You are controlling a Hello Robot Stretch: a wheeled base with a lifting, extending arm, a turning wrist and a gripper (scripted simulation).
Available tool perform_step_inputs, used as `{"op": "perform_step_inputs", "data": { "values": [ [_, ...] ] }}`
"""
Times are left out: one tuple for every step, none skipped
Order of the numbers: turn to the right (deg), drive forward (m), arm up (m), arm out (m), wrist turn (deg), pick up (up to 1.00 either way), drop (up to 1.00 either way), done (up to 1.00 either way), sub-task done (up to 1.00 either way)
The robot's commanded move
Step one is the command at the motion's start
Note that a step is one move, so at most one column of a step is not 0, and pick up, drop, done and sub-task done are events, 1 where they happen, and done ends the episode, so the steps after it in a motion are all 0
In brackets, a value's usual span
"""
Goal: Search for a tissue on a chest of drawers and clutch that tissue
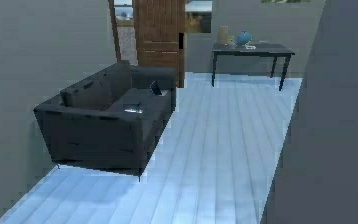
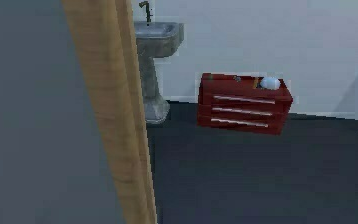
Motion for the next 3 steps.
{"op": "perform_step_inputs", "data": {
  "values": [
    [6.0, 0.00, 0.00, 0.00, 0.0, 0.00, 0.00, 0.00, 0.00],
    [0.0, 1.00, 0.00, 0.00, 0.0, 0.00, 0.00, 0.00, 0.00],
    [0.0, 1.00, 0.00, 0.00, 0.0, 0.00, 0.00, 0.00, 0.00]
  ]
}}
